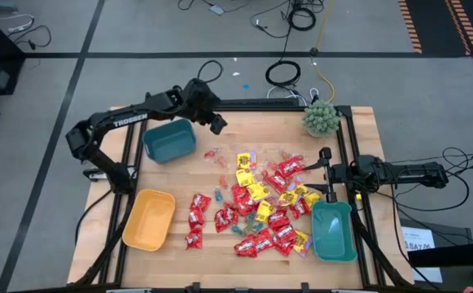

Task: Sort candy
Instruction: Move the blue bin to the top center of the table

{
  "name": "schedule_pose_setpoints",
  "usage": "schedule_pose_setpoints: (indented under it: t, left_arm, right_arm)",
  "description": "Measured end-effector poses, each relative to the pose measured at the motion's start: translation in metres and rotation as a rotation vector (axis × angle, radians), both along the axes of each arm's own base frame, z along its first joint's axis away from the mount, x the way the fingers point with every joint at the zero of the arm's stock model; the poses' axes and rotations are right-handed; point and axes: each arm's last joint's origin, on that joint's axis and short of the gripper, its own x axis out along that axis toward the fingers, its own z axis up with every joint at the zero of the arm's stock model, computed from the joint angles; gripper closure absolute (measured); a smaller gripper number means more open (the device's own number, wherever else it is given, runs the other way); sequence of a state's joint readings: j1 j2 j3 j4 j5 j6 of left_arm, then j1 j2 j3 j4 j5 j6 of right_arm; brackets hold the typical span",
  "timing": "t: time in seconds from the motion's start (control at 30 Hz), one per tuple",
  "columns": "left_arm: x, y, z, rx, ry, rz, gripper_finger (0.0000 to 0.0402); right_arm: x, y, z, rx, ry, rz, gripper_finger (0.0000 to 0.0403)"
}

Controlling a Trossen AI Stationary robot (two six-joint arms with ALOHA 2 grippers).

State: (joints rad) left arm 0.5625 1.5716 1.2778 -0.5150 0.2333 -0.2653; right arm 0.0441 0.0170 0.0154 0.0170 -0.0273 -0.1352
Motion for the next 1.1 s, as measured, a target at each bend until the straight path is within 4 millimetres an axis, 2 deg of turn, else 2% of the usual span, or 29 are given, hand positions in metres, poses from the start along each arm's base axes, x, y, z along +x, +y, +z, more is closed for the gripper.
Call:
schedule_pose_setpoints:
  t: [0.13,0.3,0.43,0.57,0.73,0.9,1.1]
  left_arm:
    - [-0.008,0.010,0.001,0.162,0.087,-0.008,0.0163]
    - [-0.035,0.018,0.021,0.303,0.283,-0.015,0.0170]
    - [-0.064,0.026,0.023,0.296,0.431,-0.068,0.0175]
    - [-0.099,0.038,0.009,0.166,0.596,-0.074,0.0176]
    - [-0.129,0.052,-0.007,0.054,0.640,-0.005,0.0176]
    - [-0.146,0.055,-0.026,0.021,0.692,-0.056,0.0176]
    - [-0.151,0.048,-0.051,-0.045,0.678,-0.141,0.0176]
  right_arm:
    - [0.000,0.000,0.000,0.000,0.000,0.000,0.0161]
    - [0.000,0.000,0.000,0.000,0.000,0.000,0.0161]
    - [0.000,0.000,0.000,0.000,0.000,0.000,0.0161]
    - [0.000,0.000,0.000,0.000,0.000,0.000,0.0161]
    - [0.000,0.000,0.000,0.000,0.000,0.000,0.0161]
    - [0.000,0.000,0.000,0.000,0.000,0.000,0.0161]
    - [0.000,0.000,0.000,0.000,0.000,0.000,0.0161]
